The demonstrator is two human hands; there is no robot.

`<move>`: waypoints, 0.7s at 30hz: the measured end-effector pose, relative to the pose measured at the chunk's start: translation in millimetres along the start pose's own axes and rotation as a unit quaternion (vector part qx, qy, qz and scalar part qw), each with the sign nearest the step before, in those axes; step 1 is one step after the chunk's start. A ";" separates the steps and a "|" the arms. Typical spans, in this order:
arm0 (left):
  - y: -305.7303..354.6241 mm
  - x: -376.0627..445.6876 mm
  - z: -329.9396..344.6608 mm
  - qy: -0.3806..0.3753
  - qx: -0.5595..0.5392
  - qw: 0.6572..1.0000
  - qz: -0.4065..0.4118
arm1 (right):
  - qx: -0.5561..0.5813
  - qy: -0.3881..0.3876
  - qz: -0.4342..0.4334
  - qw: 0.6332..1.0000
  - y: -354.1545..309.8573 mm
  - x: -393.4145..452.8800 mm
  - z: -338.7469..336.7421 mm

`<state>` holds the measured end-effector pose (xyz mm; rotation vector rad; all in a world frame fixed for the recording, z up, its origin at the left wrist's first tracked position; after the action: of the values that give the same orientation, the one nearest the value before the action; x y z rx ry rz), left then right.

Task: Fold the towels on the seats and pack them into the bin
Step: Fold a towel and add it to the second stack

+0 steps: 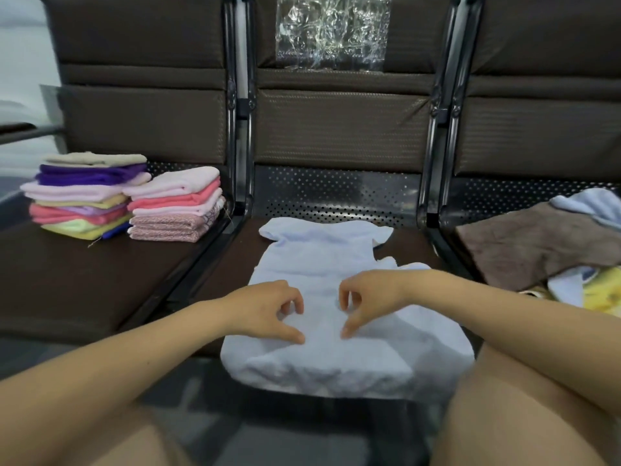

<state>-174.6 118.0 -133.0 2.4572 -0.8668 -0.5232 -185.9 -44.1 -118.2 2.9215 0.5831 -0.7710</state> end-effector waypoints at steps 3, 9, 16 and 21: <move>0.9 -4.8 5.4 -0.005 -0.010 1.000 0.028 | 0.018 0.003 -0.028 0.999 -11.4 1.0 14.7; 1.1 7.2 0.8 0.025 -0.031 0.998 0.047 | 0.024 0.094 -0.017 0.995 -6.5 -0.3 0.8; -18.8 42.2 -45.0 0.219 -0.059 0.974 -0.013 | 0.142 0.265 0.096 0.949 10.9 25.2 -20.8; -42.3 56.9 -56.4 0.257 -0.038 0.964 -0.048 | 0.120 0.217 0.005 0.969 -20.2 29.8 3.0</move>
<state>-85.1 126.8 -121.3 2.3987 -0.5049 0.0596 -171.0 -15.7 -134.6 3.3393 0.5315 -0.2013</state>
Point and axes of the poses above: each hand's wrist, its own x-axis towards the middle knuckle, its own z-axis out of the palm, y = z × x, the point moved 7 cm from there along x, towards the middle knuckle, and after that the axes turned 15 degrees about -x, right-handed, at the moved point
